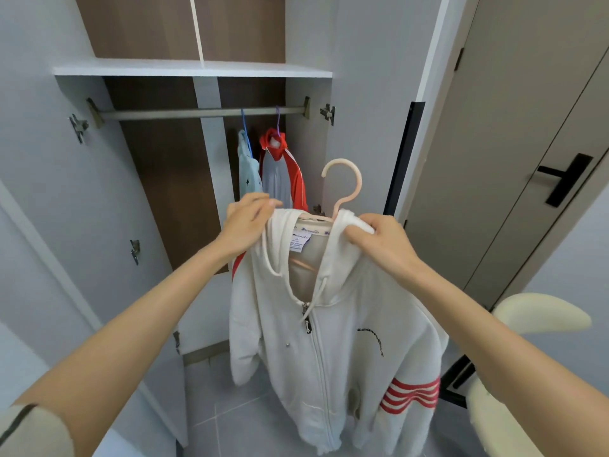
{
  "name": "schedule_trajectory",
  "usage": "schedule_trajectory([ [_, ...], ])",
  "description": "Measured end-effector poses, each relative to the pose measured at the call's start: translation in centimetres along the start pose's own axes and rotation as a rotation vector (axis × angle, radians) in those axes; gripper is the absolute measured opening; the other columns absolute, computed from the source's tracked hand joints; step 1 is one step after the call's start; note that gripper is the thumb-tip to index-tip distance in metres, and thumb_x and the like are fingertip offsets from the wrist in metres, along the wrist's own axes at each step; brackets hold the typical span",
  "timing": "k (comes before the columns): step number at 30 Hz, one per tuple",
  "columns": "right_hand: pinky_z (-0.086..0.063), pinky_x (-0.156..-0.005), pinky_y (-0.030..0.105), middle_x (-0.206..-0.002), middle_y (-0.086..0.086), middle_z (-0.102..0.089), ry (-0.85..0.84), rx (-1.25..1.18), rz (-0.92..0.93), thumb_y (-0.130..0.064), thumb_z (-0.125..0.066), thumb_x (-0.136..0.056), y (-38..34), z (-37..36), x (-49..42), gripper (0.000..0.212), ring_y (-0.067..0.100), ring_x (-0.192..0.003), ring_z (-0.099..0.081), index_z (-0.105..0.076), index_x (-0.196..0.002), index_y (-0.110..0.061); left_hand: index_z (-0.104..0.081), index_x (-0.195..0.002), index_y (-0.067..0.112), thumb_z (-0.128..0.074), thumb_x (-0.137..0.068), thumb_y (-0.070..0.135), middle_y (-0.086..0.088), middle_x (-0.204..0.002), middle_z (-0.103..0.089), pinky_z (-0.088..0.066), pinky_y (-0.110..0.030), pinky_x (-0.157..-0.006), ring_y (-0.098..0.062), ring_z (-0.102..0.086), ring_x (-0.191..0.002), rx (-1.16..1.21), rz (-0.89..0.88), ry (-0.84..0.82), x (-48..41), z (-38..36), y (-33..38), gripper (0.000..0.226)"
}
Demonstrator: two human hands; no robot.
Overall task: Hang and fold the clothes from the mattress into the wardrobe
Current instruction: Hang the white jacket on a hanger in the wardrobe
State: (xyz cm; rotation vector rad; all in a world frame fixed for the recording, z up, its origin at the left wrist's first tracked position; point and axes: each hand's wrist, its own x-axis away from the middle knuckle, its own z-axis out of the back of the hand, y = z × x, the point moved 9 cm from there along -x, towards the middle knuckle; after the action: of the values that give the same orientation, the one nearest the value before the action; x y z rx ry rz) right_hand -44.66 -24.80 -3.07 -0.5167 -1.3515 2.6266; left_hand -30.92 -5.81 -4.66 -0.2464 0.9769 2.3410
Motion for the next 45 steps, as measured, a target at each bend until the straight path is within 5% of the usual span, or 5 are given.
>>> schedule_trajectory([
  [13, -0.022, -0.053, 0.029, -0.058, -0.002, -0.033, 0.142, 0.032, -0.124, -0.033, -0.057, -0.075, 3.3, 4.2, 0.5, 0.031, 0.012, -0.053, -0.028, -0.045, -0.065, -0.007, -0.059, -0.095, 0.005, -0.053, -0.089, 0.003, -0.013, -0.086, -0.064, -0.055, -0.041, -0.07, -0.031, -0.063, -0.079, -0.185, 0.274, 0.146, 0.3, 0.0, -1.5, 0.009],
  [20, -0.017, -0.051, 0.027, -0.058, -0.007, -0.026, 0.28, -0.073, -0.198, -0.036, -0.051, -0.064, 5.1, 7.5, 0.7, 0.025, 0.012, -0.054, -0.024, -0.039, -0.065, -0.014, -0.022, -0.144, 0.018, -0.061, -0.082, 0.003, -0.012, -0.125, -0.048, -0.045, -0.038, -0.077, -0.03, -0.053, -0.104, -0.438, 0.458, -0.235, 3.7, -4.8, -5.4, 0.075],
  [25, -0.016, -0.051, 0.027, -0.052, -0.01, -0.024, 0.254, -0.128, -0.182, -0.03, -0.057, -0.066, 5.0, 7.7, 0.7, 0.028, 0.011, -0.052, -0.022, -0.036, -0.048, -0.022, 0.003, -0.152, 0.028, -0.067, -0.087, 0.026, -0.013, -0.156, 0.02, -0.014, -0.054, -0.115, -0.034, 0.012, -0.144, -0.329, 0.332, -0.392, 3.4, -8.1, -3.1, 0.095],
  [35, -0.018, -0.058, 0.032, -0.057, -0.002, -0.027, 0.22, -0.034, -0.106, -0.033, -0.053, -0.059, 4.4, 8.8, 1.8, 0.026, 0.016, -0.061, -0.023, -0.036, -0.054, -0.014, -0.055, -0.12, 0.011, -0.042, -0.097, 0.006, -0.013, -0.113, -0.059, -0.046, -0.037, -0.089, -0.029, -0.057, -0.104, -0.154, -0.057, -0.023, -1.7, -5.6, 3.7, 0.026],
  [45, -0.025, -0.053, 0.029, -0.055, -0.002, -0.035, 0.293, 0.159, -0.139, -0.039, -0.052, -0.06, 5.8, 11.3, 2.6, 0.034, 0.016, -0.056, -0.029, -0.053, -0.067, -0.005, -0.058, -0.092, 0.005, -0.048, -0.094, 0.003, -0.015, -0.085, -0.065, -0.052, -0.041, -0.072, -0.032, -0.063, -0.077, -0.439, -0.052, -0.099, -0.7, -8.1, 2.9, 0.01],
])
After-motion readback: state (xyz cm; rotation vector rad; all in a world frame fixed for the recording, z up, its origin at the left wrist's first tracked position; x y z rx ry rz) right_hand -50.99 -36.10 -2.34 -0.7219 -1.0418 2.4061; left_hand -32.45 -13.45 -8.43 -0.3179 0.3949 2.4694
